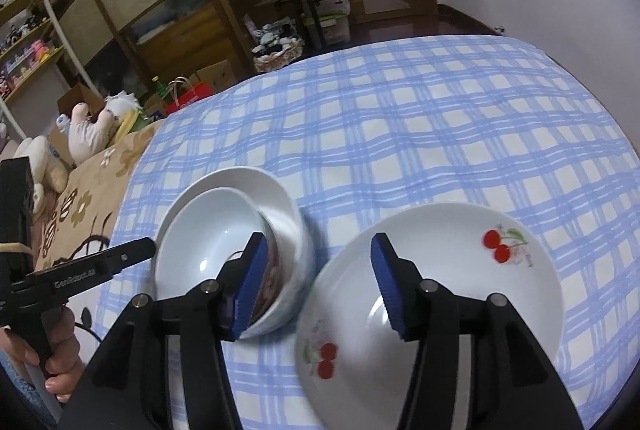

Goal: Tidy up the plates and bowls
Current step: 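Grip the rim of the nested bowl stack with both tools and lift it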

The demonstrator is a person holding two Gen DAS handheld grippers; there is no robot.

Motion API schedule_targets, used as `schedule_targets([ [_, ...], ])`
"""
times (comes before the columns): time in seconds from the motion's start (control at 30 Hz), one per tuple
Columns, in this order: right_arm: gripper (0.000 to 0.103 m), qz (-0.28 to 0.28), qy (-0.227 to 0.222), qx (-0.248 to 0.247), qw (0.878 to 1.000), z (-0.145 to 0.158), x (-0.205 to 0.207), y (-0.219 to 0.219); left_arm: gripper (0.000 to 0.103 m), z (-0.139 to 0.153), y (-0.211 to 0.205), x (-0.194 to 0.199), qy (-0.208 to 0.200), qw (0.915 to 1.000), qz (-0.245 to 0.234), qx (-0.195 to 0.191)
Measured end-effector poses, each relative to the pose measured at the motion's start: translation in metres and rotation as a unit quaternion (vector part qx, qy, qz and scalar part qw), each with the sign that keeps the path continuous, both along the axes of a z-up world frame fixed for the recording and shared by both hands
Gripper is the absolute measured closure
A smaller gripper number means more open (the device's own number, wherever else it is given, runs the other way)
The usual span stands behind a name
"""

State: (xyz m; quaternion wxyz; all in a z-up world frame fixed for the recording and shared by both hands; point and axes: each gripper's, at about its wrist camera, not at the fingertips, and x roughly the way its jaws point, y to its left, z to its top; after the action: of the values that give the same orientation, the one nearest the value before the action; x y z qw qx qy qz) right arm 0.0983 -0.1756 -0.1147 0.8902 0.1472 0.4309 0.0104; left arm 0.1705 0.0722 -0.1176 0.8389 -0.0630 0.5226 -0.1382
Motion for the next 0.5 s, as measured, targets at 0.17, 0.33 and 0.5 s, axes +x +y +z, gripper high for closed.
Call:
schedule_targets([
  [0.17, 0.034, 0.005, 0.007, -0.007, 1.0, -0.009, 0.002, -0.004, 0.075, -0.006, -0.005, 0.004, 0.008, 0.9999, -0.005, 0.01],
  [0.33, 0.026, 0.011, 0.015, 0.001, 1.0, -0.013, 0.005, -0.002, 0.069, -0.012, -0.008, 0.006, 0.02, 0.9996, -0.008, 0.02],
  [0.5, 0.021, 0.008, 0.022, 0.003, 1.0, -0.018, 0.01, -0.004, 0.064, -0.014, -0.005, 0.011, 0.023, 0.9996, 0.001, 0.019],
])
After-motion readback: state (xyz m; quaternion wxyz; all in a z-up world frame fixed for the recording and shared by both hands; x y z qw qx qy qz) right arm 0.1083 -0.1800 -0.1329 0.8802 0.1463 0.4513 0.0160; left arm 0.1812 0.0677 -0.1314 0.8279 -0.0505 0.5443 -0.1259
